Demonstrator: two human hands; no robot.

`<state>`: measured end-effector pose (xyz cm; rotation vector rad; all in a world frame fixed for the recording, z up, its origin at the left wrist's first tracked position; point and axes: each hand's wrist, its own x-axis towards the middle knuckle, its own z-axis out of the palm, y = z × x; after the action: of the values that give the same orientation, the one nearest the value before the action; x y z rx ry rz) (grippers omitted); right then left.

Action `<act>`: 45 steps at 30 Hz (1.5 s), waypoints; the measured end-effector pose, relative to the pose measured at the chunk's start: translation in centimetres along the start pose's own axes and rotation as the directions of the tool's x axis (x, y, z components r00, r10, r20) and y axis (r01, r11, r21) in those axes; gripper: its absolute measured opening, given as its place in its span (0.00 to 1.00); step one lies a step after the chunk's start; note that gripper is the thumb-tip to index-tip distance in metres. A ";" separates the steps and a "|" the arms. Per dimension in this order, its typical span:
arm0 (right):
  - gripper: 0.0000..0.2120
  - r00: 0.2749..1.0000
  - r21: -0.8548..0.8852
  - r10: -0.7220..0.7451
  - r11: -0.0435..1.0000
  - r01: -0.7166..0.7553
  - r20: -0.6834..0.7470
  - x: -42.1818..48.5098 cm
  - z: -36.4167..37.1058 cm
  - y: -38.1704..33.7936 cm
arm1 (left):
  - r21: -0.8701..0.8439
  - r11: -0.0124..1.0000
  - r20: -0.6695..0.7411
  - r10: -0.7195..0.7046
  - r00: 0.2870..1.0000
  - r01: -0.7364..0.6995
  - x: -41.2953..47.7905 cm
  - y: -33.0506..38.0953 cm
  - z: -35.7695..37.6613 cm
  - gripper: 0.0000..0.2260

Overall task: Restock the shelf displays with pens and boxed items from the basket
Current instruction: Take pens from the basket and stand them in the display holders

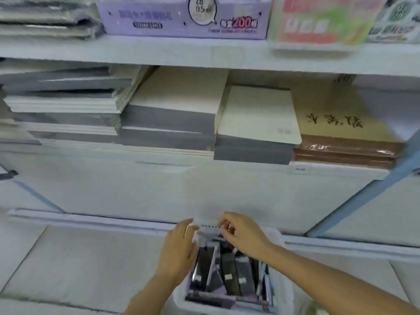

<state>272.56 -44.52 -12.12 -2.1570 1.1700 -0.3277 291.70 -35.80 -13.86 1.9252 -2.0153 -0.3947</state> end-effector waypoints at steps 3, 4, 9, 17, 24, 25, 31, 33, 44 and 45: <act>0.07 0.984 -0.065 0.177 0.983 -0.174 0.034 -0.3 4.1 4.5 | 0.068 0.993 0.199 -0.110 0.974 0.098 -1.7 -2.7 3.4 0.23; 0.07 0.975 -0.094 0.219 0.972 -0.215 0.034 -0.4 5.1 5.7 | 0.085 0.990 0.254 -0.130 0.958 0.112 -2.1 -3.3 4.1 0.25; 0.12 0.941 -0.214 0.340 0.918 -0.334 -0.011 -1.1 8.8 9.2 | 0.089 0.987 0.289 -0.153 0.945 0.132 -2.9 -4.2 6.1 0.27; 0.09 0.954 -0.281 0.286 0.911 -0.301 -0.094 -0.1 10.1 10.1 | 0.002 0.981 0.196 -0.192 0.962 0.195 -3.1 -3.3 6.7 0.27; 0.05 0.963 -0.155 0.267 0.953 -0.259 0.032 -0.8 8.4 10.4 | 0.018 0.982 0.181 -0.190 0.965 0.190 -3.2 -3.4 6.8 0.25; 0.04 0.966 -0.103 0.256 0.962 -0.251 0.032 -0.9 7.8 10.3 | 0.024 0.981 0.186 -0.196 0.963 0.195 -3.1 -3.4 6.8 0.25; 0.02 0.960 0.081 0.235 0.965 -0.249 0.156 -0.5 7.2 8.6 | -0.003 0.969 0.216 -0.242 0.946 0.248 -2.7 -3.3 6.6 0.26; 0.05 0.941 0.120 0.278 0.945 -0.304 0.195 -0.3 8.6 7.9 | 0.001 0.968 0.234 -0.246 0.941 0.252 -2.8 -3.2 6.6 0.26; 0.15 0.916 0.042 0.349 0.931 -0.364 0.200 -0.1 11.5 7.5 | -0.018 0.967 0.179 -0.245 0.953 0.252 -2.8 -3.3 6.3 0.24; 0.14 0.911 0.123 0.349 0.917 -0.381 0.220 -0.2 11.0 7.5 | -0.015 0.971 0.149 -0.232 0.961 0.237 -2.7 -3.0 6.2 0.22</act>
<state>272.99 -42.56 -25.30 -1.7387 1.3518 -0.0425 291.93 -33.37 -20.87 2.1800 -1.8554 -0.6404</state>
